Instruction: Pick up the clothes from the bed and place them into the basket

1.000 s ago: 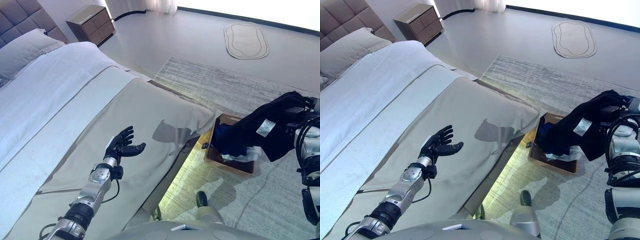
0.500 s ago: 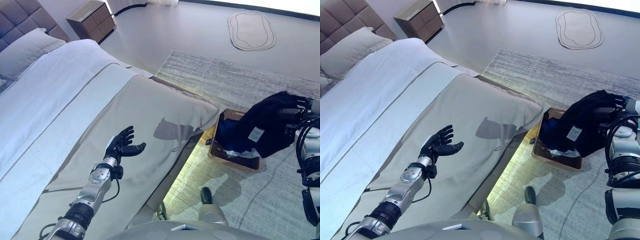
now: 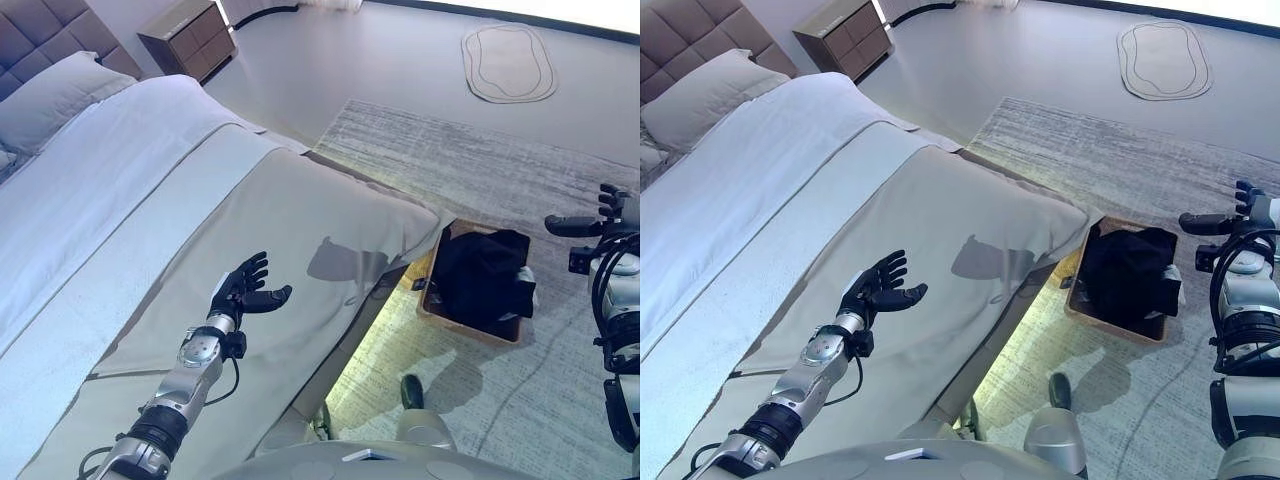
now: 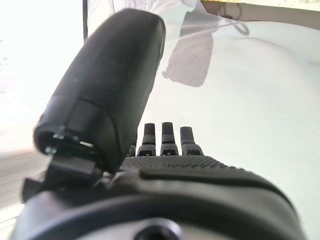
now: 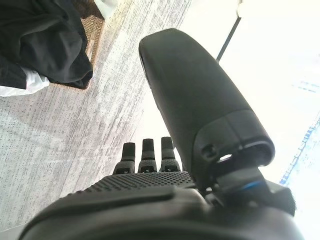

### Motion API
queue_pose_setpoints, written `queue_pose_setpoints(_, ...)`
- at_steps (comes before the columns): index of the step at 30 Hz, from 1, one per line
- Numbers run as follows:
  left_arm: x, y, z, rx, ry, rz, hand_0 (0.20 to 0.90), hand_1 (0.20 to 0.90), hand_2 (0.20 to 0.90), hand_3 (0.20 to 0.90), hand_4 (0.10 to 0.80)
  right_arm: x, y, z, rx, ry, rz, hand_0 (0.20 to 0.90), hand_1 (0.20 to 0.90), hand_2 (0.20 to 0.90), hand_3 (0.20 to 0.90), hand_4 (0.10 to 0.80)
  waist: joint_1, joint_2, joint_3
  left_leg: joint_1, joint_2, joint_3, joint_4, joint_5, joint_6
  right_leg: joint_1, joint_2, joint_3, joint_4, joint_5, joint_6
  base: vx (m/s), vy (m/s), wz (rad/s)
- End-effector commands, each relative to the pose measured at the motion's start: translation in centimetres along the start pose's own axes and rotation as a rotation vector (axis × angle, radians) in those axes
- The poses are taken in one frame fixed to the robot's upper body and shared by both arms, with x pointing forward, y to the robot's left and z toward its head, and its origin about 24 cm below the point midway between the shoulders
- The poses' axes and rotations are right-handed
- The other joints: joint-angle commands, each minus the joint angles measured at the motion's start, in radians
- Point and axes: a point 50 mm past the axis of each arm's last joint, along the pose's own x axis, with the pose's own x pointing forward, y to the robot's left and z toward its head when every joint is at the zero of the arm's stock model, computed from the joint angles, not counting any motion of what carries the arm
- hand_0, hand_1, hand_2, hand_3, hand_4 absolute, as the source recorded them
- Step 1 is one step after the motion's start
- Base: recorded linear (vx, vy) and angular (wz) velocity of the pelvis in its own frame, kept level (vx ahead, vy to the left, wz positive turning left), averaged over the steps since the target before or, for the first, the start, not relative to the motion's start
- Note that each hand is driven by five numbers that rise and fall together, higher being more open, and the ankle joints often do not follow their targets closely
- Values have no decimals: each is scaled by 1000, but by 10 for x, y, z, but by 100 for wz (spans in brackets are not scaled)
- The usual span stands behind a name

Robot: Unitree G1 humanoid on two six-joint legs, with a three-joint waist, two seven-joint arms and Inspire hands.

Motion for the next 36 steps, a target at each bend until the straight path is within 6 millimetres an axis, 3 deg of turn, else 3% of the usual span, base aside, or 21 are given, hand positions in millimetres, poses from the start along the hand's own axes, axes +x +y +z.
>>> queue_pose_setpoints(1,7,12,36,54,-164,20,900,900,900,900,800,0,-2,59,41,-243,-15,900,900,900,900,800,9,-105,-58,-6,3,-53,56,-90,-43,12,7,-36,39,-60,-19,0,0,0)
queue_pose_setpoints(7,6,13,32,52,-149,27,900,900,900,900,800,-6,11,65,-12,-304,38,900,900,900,900,800,14,-113,-64,-4,5,-59,60,-91,-44,18,5,-43,41,-62,-21,3,-1,1)
queue_pose_setpoints(11,5,15,21,38,-109,58,900,900,900,900,800,-22,38,74,-69,-420,135,900,900,900,900,800,22,-127,-73,-5,6,-70,70,-92,-42,30,4,-52,44,-70,-25,15,-8,8)
queue_pose_setpoints(15,3,16,7,22,-60,93,900,900,900,900,800,-39,65,72,-54,-489,214,900,900,900,900,800,33,-142,-80,-10,3,-87,86,-99,-41,40,3,-60,48,-78,-29,12,-3,5)
queue_pose_setpoints(19,-2,12,-10,3,-13,105,900,900,900,900,800,-60,88,51,-78,-517,259,900,900,900,900,800,38,-150,-90,-10,2,-62,96,-100,-37,54,-3,-87,45,-80,-27,25,52,17)
queue_pose_setpoints(21,-4,9,-18,6,17,86,900,900,900,900,800,-72,97,29,-77,-495,261,900,900,900,900,800,32,-146,-94,-3,10,33,87,-89,-32,67,-15,-149,45,-76,-17,30,77,39)
queue_pose_setpoints(23,-6,9,-23,9,39,80,900,900,900,900,800,-80,101,13,-66,-471,257,900,900,900,900,800,30,-142,-97,4,10,78,70,-81,-27,75,-27,-194,48,-72,-6,35,102,79)
queue_pose_setpoints(29,-19,18,-40,17,107,123,900,900,900,900,800,-101,127,1,-92,-477,348,900,900,900,900,800,64,-130,-103,13,-30,33,8,-75,10,63,-38,-209,79,-72,21,43,108,46)
queue_pose_setpoints(36,-26,25,-47,5,130,137,900,900,900,900,800,-126,154,-21,-165,-475,477,900,900,900,900,800,94,-136,-117,11,-45,19,0,-79,24,70,-52,-232,83,-72,35,24,46,8)
